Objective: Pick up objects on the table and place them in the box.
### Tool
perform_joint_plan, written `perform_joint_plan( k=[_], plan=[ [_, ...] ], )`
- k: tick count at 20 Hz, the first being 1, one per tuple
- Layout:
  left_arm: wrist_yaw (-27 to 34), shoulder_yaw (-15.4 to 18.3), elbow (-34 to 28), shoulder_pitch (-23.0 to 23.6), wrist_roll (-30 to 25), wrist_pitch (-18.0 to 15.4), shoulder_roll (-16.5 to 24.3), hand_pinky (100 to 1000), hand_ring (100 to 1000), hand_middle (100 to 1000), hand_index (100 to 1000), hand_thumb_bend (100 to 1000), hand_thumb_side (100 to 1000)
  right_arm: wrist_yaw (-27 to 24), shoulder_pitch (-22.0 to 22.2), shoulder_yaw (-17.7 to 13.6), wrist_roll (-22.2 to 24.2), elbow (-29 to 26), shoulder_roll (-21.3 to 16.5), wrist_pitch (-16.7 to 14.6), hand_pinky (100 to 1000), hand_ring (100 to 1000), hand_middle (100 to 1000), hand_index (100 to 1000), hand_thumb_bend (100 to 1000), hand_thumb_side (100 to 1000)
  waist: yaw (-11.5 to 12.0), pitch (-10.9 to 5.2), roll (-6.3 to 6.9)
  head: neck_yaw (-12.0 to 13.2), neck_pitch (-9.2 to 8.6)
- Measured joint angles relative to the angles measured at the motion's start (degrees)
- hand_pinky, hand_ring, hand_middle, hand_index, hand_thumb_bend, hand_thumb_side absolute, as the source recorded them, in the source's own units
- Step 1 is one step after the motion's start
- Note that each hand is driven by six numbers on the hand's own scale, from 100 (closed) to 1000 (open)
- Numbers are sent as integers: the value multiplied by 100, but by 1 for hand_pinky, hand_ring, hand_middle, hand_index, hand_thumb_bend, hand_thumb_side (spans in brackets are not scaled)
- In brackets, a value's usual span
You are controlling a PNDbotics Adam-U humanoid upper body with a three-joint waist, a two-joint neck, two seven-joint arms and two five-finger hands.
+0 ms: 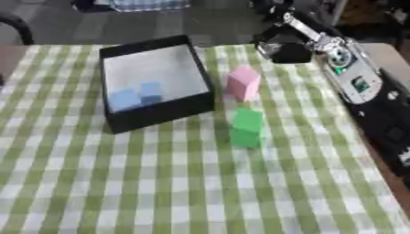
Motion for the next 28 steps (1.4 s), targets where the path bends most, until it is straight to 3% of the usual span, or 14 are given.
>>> perform_joint_plan(
  k=[6, 13, 15, 19, 23, 28],
  plan=[
    [472, -80, -720, 741, -152, 337, -52, 657, 548, 566, 883, 134, 999, 456, -736, 452, 470, 765, 522, 398, 963, 936, 954, 992, 100, 622, -67, 0, 2, 5, 0],
    [1021, -126, -1242, 1071, -299, 566, -51, 657, 545, 562, 884, 132, 1000, 1006, -1158, 750, 1026, 1641, 725, 108, 977, 985, 978, 998, 208, 629, -105, 0, 2, 24, 0],
    [1593, -122, -1284, 1109, -361, 622, 2, 657, 544, 562, 885, 130, 1000, 1525, -1332, 589, 1517, 2061, 791, -158, 980, 995, 986, 1000, 226, 630, -113, 0, 2, 27, 0],
    [2855, -33, -1311, 1151, -530, 709, 226, 656, 543, 561, 885, 129, 1000, 2806, -1504, -85, 2380, 2676, 945, -812, 983, 1000, 996, 1000, 251, 633, -140, 0, 5, 50, 0],
    [3291, 15, -1314, 1171, -638, 751, 288, 656, 543, 560, 886, 127, 1000, 3512, -1550, -439, 2531, 2931, 1014, -1094, 980, 1000, 1000, 1000, 256, 636, -145, 0, 11, 63, 0],
    [3378, 31, -1315, 1188, -690, 769, 288, 656, 542, 560, 887, 126, 1000, 3846, -1586, -576, 2412, 3031, 1082, -1198, 969, 1000, 1000, 1000, 247, 629, -140, 0, 11, 63, 0]
  ],
)
